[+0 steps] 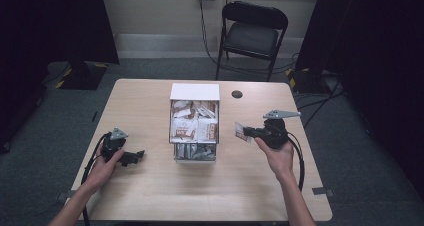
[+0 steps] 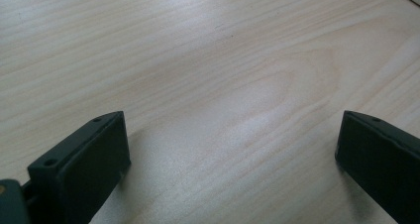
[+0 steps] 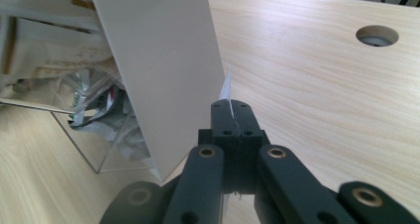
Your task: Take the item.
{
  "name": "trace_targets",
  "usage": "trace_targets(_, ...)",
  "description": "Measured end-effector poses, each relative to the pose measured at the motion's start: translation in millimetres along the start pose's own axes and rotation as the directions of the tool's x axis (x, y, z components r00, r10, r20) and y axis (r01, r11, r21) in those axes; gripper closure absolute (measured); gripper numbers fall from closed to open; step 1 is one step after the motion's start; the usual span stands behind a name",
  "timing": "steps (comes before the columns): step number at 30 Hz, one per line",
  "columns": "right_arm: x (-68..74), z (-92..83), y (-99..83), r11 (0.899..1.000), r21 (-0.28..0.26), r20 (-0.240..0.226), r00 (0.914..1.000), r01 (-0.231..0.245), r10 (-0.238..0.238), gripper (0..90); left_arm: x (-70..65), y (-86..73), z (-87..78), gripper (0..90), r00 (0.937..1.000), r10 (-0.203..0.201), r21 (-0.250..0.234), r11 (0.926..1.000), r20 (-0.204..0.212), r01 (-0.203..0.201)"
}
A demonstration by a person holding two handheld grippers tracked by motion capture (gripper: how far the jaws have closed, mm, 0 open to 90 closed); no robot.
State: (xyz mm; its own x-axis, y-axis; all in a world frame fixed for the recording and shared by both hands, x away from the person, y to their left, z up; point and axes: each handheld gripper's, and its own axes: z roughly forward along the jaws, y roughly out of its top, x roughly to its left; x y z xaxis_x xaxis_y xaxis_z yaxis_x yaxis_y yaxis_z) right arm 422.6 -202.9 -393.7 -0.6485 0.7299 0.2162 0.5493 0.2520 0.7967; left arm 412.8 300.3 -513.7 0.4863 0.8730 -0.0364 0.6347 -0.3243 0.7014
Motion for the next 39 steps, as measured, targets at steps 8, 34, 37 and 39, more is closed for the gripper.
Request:
trace_targets(8, -5.1, 19.7, -6.8, 0.999, 0.04, 0.003, 1.0, -0.007, 0.006, 90.0, 0.0, 0.0, 0.0, 0.0, 1.0, -0.001, 0.0, 1.0, 0.001, 0.001)
trace_targets(34, -18.2, 87.9, -34.2, 0.984, 0.179, 0.001, 1.0, -0.007, 0.007, 90.0, -0.1, 0.0, 0.0, 0.0, 1.0, -0.001, 0.0, 1.0, 0.0, 0.001)
trace_targets(37, -19.0, 87.9, -34.7, 0.986, 0.167, 0.009, 0.9999, -0.011, 0.01, 88.3, 0.0, 0.0, 0.0, 0.0, 1.0, 0.0, 0.0, 1.0, -0.001, 0.0)
trace_targets(39, -19.9, 87.9, -34.9, 0.986, 0.166, 0.019, 0.9997, -0.016, 0.013, 86.0, -0.1, 0.0, 0.0, 0.0, 1.0, -0.001, 0.0, 1.0, 0.0, 0.001)
